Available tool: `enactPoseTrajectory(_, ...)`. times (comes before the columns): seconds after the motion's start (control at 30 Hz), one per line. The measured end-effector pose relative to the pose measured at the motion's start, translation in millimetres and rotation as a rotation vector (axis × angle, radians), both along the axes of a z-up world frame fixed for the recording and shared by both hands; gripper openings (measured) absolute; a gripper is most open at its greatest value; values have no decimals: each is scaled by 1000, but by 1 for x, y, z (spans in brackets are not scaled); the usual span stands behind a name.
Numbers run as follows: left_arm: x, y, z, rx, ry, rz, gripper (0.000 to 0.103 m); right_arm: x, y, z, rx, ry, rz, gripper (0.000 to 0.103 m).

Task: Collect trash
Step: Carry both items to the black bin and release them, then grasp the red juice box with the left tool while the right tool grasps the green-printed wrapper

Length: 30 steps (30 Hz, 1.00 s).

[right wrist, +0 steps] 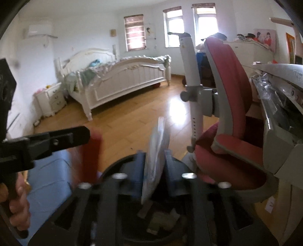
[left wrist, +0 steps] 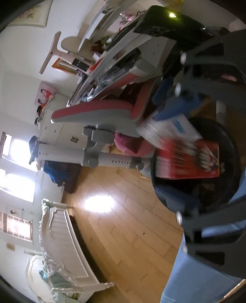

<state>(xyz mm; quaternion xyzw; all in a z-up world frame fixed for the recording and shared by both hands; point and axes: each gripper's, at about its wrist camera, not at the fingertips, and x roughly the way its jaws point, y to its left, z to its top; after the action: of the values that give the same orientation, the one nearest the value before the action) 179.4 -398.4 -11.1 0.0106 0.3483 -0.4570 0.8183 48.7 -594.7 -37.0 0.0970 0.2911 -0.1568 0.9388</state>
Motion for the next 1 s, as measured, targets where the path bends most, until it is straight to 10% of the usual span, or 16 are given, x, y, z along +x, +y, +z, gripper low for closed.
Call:
enactPoseTrajectory(0.4, -30, 71, 31, 10, -35, 49, 89, -10, 33, 14, 38, -39, 64, 73)
enactPoseTrajectory(1.0, -71, 300, -14, 317, -90, 369, 89, 71, 261, 43, 178, 53, 615, 63)
